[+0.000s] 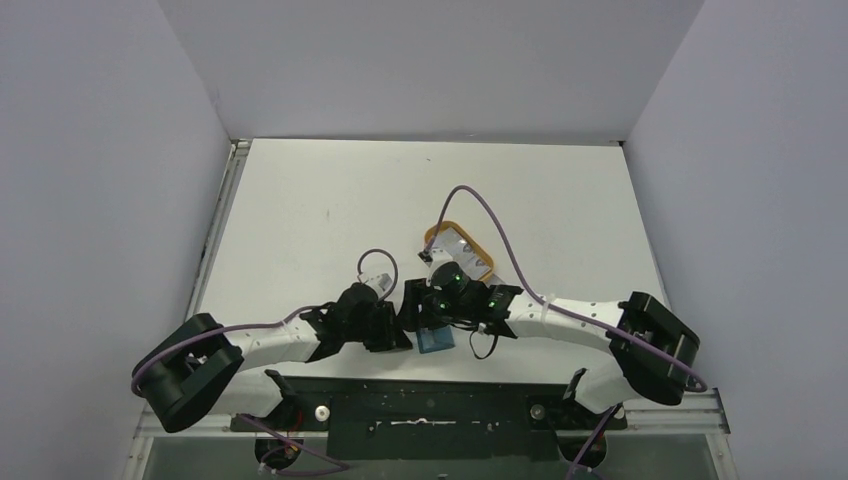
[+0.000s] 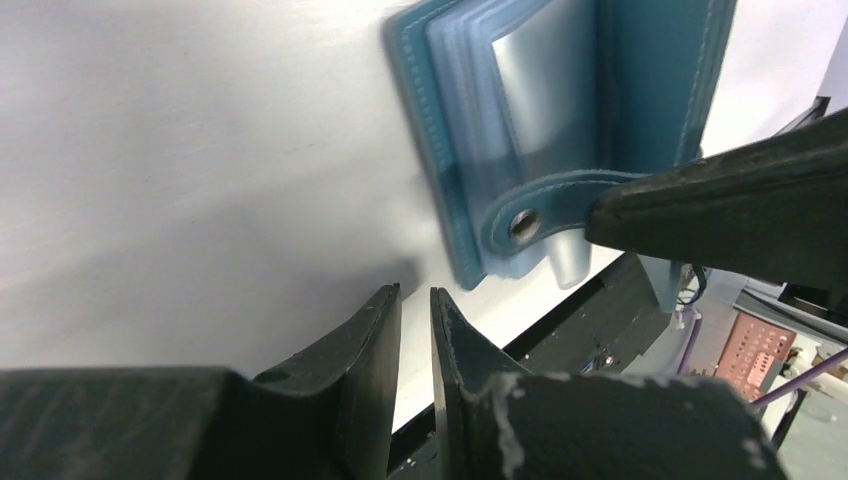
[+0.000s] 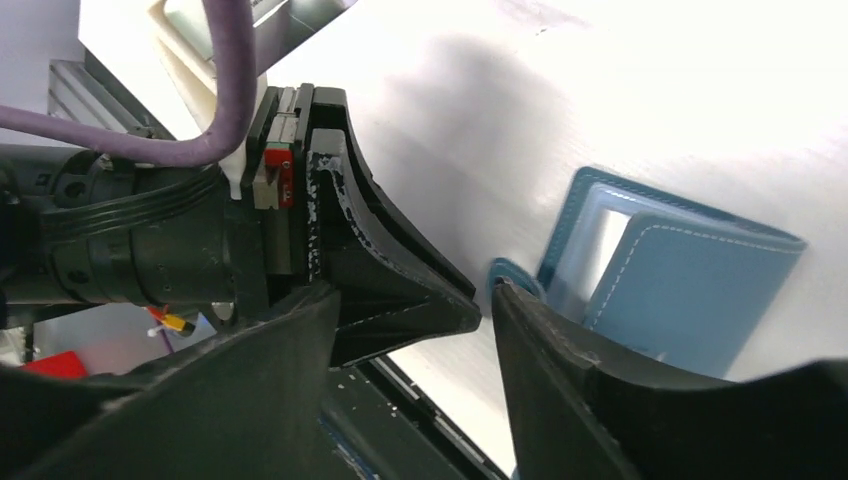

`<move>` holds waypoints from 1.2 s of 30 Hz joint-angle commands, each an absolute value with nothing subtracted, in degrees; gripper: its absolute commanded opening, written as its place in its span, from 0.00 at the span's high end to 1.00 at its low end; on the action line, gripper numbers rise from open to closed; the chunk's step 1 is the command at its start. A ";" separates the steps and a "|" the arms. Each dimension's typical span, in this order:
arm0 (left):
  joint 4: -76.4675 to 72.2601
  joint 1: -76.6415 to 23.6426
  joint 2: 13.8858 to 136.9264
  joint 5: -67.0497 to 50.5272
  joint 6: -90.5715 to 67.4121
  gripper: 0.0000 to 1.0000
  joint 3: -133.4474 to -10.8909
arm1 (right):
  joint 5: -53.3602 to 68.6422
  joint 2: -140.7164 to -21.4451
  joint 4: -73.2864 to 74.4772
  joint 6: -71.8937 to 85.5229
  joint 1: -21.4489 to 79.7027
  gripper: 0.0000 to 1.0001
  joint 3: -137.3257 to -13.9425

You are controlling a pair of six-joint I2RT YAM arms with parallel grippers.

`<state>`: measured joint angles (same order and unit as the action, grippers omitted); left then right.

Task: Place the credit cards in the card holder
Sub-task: Close the card holder at the center of the board.

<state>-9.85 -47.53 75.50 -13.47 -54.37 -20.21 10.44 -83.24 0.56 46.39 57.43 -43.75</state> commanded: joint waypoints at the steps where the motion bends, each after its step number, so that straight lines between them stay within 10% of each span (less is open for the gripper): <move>1: -5.42 -47.18 72.30 -10.28 -53.14 0.84 -19.60 | 11.43 -78.64 0.66 44.99 58.58 0.36 -48.28; 6: -3.09 -46.83 69.68 -9.11 -52.82 0.84 -19.60 | 10.62 -72.88 10.08 42.77 58.89 0.20 -50.51; 15: 4.75 -46.06 62.64 -6.24 -51.78 0.82 -20.46 | -6.85 -55.17 31.53 39.21 58.70 0.19 -52.32; 24: 4.62 -43.04 54.94 -6.89 -51.90 0.59 -18.97 | -10.83 -56.26 32.75 41.95 51.22 0.71 -43.29; 36: -3.77 -40.56 53.69 -11.61 -53.61 0.32 -16.77 | -3.46 -74.78 15.00 40.69 56.90 0.76 -42.44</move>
<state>1.50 -41.12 55.27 -10.02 -53.56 -16.21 -4.84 -71.13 23.75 41.15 54.37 -40.05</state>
